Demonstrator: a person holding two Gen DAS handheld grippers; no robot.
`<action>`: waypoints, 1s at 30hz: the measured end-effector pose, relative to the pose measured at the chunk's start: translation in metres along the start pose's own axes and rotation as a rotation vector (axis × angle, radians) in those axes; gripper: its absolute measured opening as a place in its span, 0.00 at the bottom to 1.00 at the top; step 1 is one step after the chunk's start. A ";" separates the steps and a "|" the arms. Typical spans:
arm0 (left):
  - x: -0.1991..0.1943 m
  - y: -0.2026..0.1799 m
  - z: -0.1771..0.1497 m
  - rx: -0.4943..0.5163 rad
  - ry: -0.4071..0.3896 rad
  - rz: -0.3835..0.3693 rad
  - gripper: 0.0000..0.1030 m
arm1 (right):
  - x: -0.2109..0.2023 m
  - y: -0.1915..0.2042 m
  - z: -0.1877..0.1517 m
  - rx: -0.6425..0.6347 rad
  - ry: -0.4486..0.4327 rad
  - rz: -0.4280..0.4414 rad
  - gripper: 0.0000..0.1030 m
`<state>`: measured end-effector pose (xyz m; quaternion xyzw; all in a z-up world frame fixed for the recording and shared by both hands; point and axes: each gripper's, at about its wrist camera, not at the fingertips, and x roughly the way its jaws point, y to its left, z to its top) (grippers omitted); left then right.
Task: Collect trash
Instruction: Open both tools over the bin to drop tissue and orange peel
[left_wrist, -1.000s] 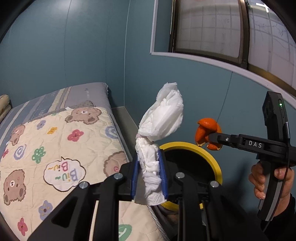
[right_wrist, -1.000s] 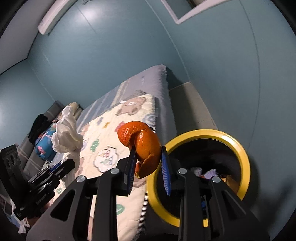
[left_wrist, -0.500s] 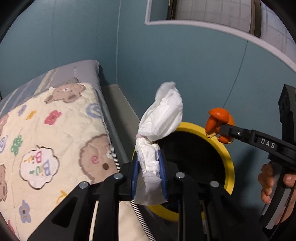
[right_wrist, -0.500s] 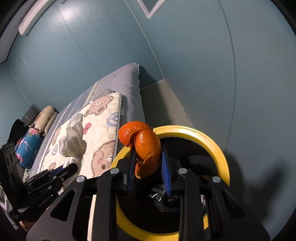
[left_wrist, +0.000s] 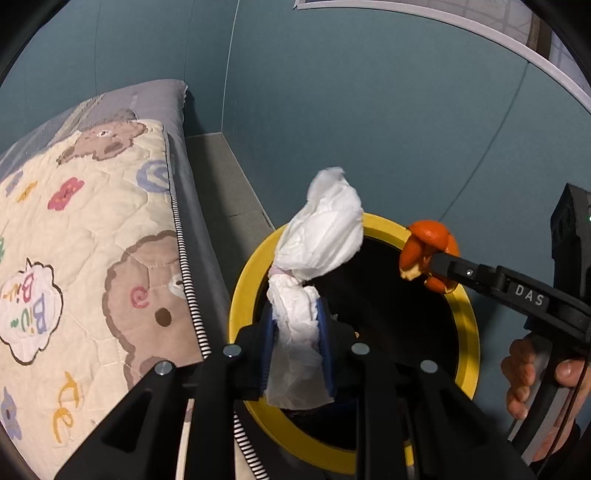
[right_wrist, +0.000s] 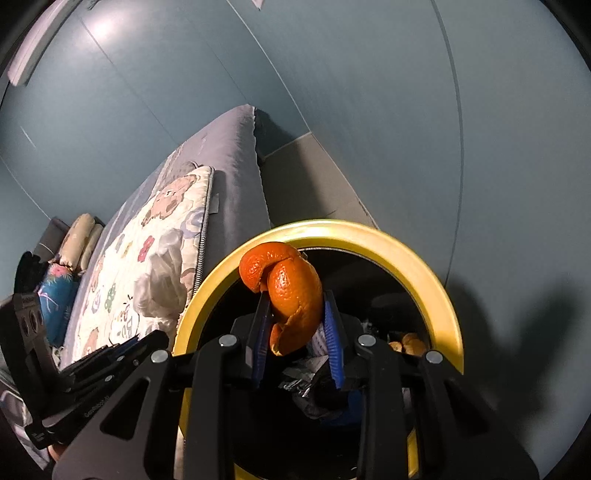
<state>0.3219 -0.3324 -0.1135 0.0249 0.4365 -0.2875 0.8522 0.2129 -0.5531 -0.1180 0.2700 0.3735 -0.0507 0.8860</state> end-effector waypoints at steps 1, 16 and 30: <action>0.000 0.001 0.000 -0.001 -0.002 -0.003 0.23 | 0.001 0.000 0.000 0.003 0.000 -0.003 0.28; -0.021 0.011 -0.002 -0.014 -0.028 0.006 0.57 | -0.009 0.008 -0.005 0.011 -0.002 -0.036 0.42; -0.086 0.055 -0.025 -0.095 -0.094 0.069 0.57 | -0.024 0.047 -0.027 -0.020 0.041 0.025 0.42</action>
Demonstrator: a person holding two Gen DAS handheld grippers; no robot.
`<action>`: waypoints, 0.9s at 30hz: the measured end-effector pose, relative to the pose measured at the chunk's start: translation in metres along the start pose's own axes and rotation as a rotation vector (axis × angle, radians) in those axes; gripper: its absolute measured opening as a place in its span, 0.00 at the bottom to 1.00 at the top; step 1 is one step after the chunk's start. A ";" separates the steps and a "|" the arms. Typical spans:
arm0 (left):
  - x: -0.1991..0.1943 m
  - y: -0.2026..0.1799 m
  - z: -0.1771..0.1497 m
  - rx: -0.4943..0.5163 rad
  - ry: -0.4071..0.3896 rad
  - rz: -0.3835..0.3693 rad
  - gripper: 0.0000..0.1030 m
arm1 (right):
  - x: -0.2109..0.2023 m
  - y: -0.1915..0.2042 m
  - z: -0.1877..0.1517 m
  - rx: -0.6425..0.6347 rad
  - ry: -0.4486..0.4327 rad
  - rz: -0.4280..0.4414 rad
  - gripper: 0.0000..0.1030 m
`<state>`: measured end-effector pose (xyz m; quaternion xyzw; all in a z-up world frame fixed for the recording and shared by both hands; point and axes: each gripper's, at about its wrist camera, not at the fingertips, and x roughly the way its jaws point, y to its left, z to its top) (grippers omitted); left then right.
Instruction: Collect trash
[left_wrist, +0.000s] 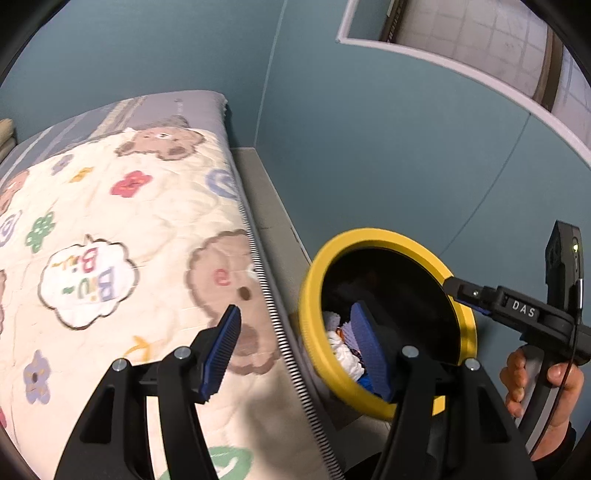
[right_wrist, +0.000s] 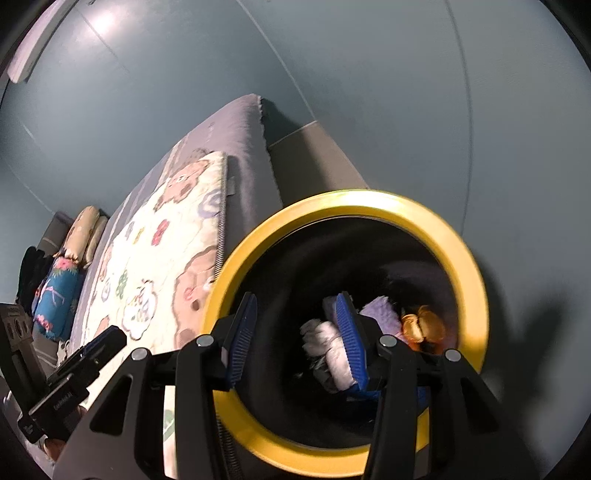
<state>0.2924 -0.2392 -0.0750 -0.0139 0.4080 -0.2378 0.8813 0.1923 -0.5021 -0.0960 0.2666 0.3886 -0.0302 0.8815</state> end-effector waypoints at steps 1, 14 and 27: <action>-0.006 0.004 -0.001 -0.006 -0.008 0.005 0.57 | -0.001 0.005 -0.001 -0.010 0.000 0.004 0.42; -0.082 0.061 -0.017 -0.101 -0.103 0.099 0.57 | -0.024 0.092 -0.018 -0.138 -0.010 0.089 0.43; -0.156 0.116 -0.047 -0.154 -0.190 0.207 0.57 | -0.042 0.173 -0.047 -0.260 -0.001 0.170 0.43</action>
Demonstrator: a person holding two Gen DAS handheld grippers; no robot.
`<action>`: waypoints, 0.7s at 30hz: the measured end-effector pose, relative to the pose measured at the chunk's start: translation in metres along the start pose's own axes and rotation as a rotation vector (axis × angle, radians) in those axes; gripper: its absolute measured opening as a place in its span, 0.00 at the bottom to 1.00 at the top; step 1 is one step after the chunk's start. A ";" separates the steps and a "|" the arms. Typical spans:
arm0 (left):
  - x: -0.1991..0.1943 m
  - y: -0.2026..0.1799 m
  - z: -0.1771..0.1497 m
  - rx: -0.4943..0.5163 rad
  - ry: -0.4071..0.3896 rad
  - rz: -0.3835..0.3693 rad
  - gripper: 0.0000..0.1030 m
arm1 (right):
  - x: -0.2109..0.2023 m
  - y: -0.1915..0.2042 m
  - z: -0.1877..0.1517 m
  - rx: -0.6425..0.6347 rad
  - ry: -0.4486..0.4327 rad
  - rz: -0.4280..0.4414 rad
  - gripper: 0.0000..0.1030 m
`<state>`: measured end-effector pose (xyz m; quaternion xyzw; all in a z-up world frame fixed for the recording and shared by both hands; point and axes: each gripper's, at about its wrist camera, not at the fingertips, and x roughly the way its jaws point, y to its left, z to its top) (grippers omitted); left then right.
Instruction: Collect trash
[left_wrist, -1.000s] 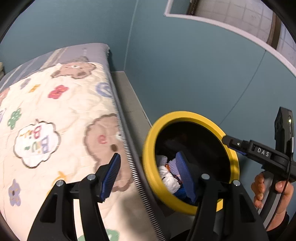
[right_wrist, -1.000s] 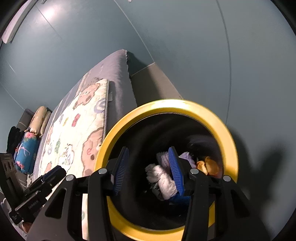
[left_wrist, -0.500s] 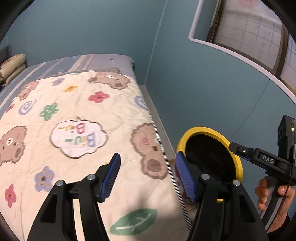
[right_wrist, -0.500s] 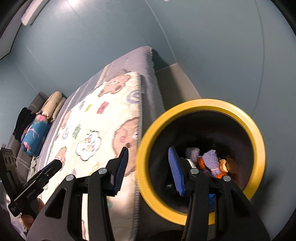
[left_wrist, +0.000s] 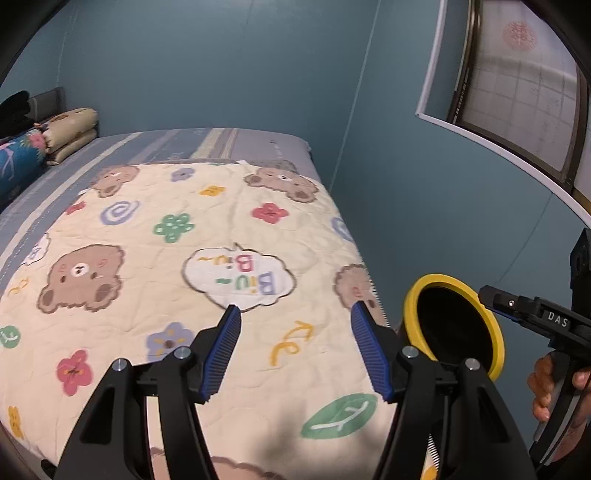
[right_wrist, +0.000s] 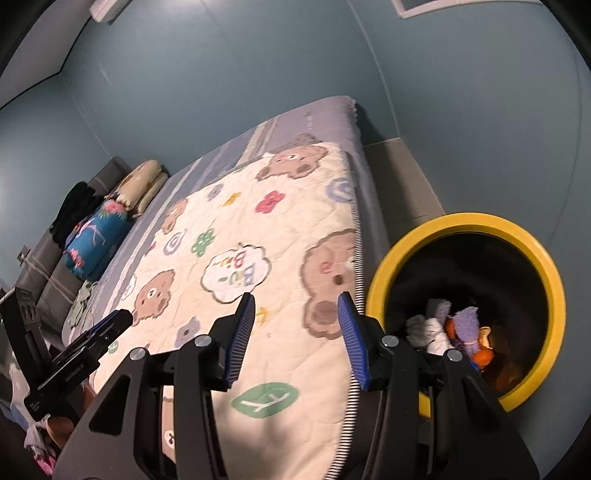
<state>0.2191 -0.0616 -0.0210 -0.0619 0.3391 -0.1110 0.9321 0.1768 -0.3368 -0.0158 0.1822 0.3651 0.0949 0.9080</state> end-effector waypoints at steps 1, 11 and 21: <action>-0.003 0.005 -0.001 -0.006 -0.002 0.005 0.57 | 0.001 0.006 -0.001 -0.005 0.005 0.006 0.43; -0.045 0.055 -0.017 -0.063 -0.069 0.078 0.65 | -0.007 0.072 -0.021 -0.105 -0.027 0.005 0.46; -0.090 0.083 -0.035 -0.096 -0.217 0.131 0.92 | -0.036 0.118 -0.051 -0.208 -0.140 -0.059 0.74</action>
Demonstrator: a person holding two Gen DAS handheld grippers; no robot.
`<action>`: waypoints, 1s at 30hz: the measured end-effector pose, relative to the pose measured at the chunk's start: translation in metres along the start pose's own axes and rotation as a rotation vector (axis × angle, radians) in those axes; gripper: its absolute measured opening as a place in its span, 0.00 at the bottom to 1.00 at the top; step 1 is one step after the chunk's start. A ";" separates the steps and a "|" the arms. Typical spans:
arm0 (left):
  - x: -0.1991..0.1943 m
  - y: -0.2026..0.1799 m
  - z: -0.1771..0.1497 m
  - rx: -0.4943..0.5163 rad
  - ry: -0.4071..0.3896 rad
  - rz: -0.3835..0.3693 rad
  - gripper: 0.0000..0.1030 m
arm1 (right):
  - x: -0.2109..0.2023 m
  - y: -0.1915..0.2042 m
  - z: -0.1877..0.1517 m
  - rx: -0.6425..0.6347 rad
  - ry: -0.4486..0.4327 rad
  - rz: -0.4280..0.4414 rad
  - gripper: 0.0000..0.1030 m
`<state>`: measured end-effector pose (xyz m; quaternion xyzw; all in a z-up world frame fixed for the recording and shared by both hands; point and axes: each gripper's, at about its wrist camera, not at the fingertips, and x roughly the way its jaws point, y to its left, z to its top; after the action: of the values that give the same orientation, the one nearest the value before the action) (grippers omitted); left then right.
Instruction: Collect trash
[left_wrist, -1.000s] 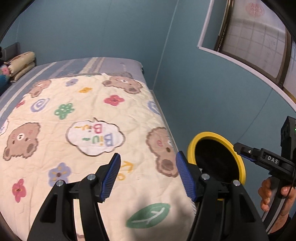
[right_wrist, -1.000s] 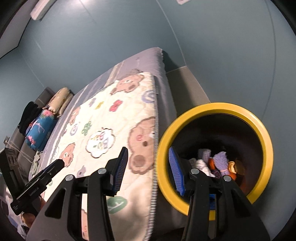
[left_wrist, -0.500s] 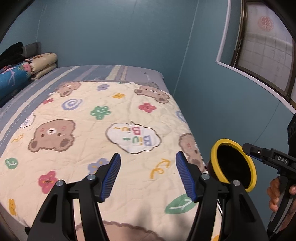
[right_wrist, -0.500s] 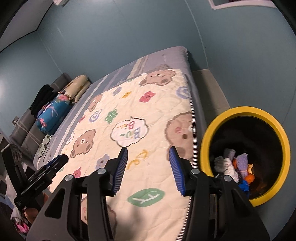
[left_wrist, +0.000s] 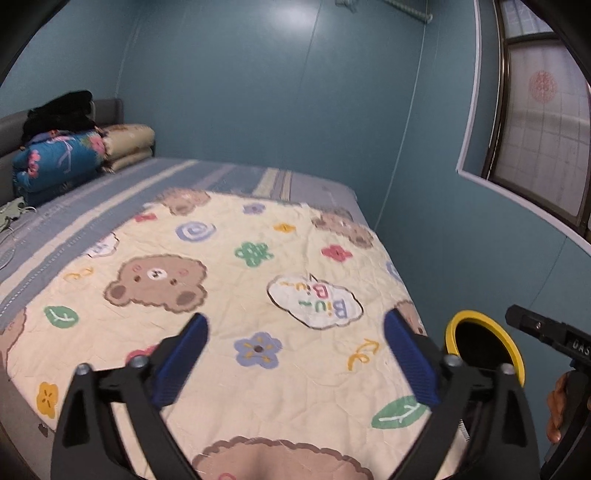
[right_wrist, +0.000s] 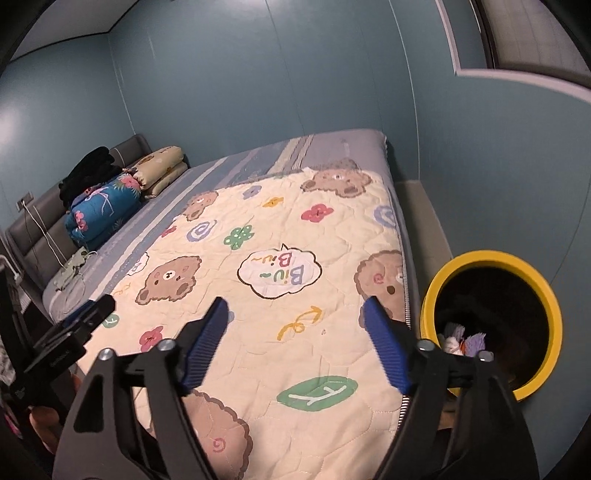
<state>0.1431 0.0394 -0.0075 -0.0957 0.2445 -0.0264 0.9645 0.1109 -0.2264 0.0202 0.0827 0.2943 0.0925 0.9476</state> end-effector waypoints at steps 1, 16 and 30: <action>-0.004 0.003 0.000 -0.002 -0.014 0.003 0.92 | -0.004 0.002 -0.002 -0.002 -0.018 -0.011 0.75; -0.069 -0.005 -0.024 0.073 -0.168 0.048 0.92 | -0.057 0.011 -0.035 0.005 -0.289 -0.069 0.92; -0.110 -0.025 -0.042 0.099 -0.270 0.020 0.92 | -0.068 0.021 -0.071 -0.024 -0.353 -0.181 0.92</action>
<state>0.0262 0.0181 0.0124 -0.0482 0.1117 -0.0158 0.9924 0.0125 -0.2143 0.0037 0.0593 0.1285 -0.0056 0.9899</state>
